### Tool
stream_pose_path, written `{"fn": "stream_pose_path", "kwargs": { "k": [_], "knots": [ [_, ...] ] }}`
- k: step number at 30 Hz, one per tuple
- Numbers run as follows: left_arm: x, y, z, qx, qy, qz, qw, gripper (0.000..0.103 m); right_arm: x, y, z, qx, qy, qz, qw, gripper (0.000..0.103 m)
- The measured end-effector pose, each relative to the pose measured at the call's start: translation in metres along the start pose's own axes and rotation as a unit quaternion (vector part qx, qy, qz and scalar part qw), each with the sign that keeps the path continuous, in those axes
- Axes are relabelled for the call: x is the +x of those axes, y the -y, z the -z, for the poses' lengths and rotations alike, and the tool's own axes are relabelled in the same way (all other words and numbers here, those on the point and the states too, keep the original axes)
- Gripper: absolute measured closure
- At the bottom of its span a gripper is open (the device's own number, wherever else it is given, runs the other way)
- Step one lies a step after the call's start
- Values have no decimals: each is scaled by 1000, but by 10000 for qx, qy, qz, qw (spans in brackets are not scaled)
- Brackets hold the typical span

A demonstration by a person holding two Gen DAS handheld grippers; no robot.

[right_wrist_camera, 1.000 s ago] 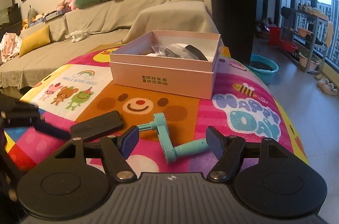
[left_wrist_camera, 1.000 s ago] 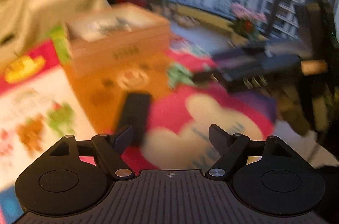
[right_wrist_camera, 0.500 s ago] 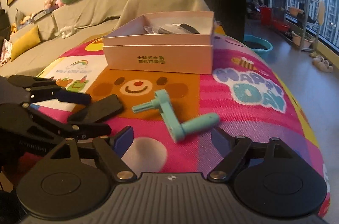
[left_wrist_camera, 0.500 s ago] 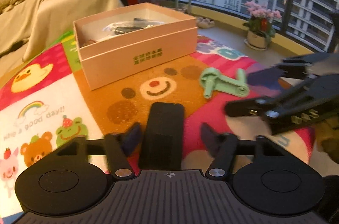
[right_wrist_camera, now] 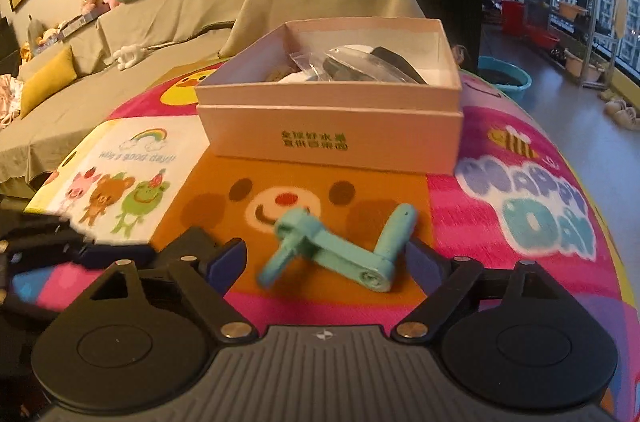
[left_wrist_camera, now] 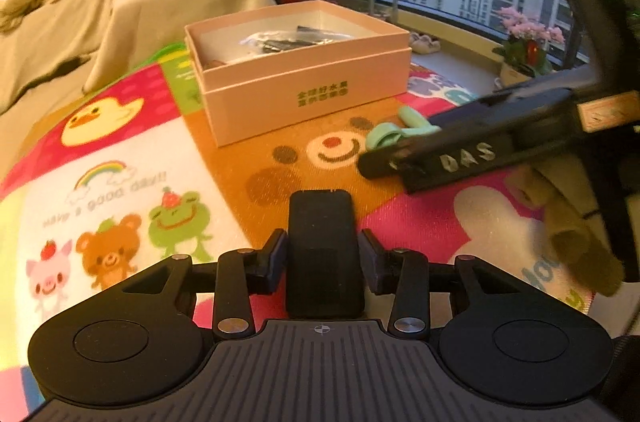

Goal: Organize rigid objects

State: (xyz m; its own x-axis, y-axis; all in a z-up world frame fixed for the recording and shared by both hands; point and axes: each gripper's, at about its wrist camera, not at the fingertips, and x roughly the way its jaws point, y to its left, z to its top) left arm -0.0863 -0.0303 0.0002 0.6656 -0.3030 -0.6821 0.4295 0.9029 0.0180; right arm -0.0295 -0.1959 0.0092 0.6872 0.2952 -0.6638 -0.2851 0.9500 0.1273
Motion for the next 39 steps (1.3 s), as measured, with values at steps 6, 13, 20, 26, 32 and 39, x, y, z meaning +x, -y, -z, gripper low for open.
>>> {"fn": "stream_pose_path", "kwargs": {
  "k": [6,13,20,26,32,39],
  "knots": [
    [-4,-3,6,-201,108,30,9997,59,0,-2,1,-431,25,131,9990,32],
    [-10,-2,0,-2,241,168,9996,60,-33,5,7,-796,67,-13,9968,32],
    [-32,-21,-72,244,852,70,9960,60,-74,14,-39,-821,843,-85,9930,32],
    [-2,-60,-165,-402,1768,244,9831,60,-62,14,-105,-1004,1666,223,9806,32],
    [68,-94,-189,-1093,1313,100,9853,60,-14,22,-128,-900,1423,281,9853,19],
    [24,-103,-107,-1285,1228,59,9841,60,-15,8,-62,-947,1043,538,9886,17]
  ]
}}
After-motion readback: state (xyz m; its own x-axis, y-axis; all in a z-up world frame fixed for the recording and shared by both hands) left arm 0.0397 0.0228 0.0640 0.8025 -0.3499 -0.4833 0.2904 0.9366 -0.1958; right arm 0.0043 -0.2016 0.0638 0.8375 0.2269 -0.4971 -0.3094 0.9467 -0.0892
